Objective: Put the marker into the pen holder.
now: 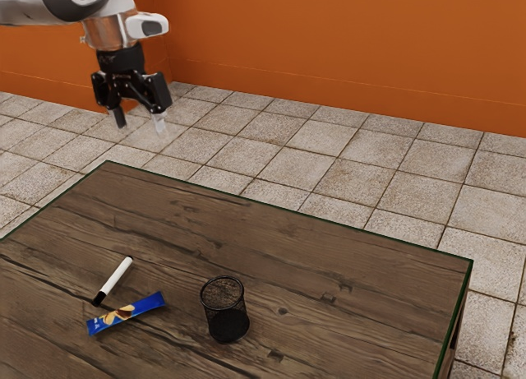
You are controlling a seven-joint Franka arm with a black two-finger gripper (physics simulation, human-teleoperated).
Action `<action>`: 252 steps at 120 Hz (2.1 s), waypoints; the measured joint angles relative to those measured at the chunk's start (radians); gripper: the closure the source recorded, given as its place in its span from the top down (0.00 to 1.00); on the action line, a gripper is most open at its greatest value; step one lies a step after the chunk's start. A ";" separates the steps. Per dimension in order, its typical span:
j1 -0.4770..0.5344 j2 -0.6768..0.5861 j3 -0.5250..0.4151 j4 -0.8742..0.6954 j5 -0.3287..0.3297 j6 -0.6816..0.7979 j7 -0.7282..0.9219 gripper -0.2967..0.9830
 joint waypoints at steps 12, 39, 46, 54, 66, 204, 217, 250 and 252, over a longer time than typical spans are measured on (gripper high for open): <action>-0.059 0.011 0.086 -0.023 -0.003 0.033 -0.023 0.77; -0.236 -0.090 0.304 -0.683 0.077 0.369 -0.050 0.77; -0.235 -0.125 0.317 -0.810 0.084 0.499 -0.047 0.77; -0.238 -0.134 0.347 -0.902 0.092 0.639 -0.040 0.76; -0.225 -0.088 0.364 -0.947 0.098 0.802 -0.028 0.75; -0.440 -0.444 0.131 -1.059 0.095 0.851 -0.009 0.16; -0.446 -0.450 0.039 -1.053 0.070 0.807 -0.046 0.15; -0.404 -0.257 0.029 -0.896 0.046 0.727 -0.129 0.15; -0.397 -0.227 0.029 -0.879 0.046 0.722 -0.134 0.15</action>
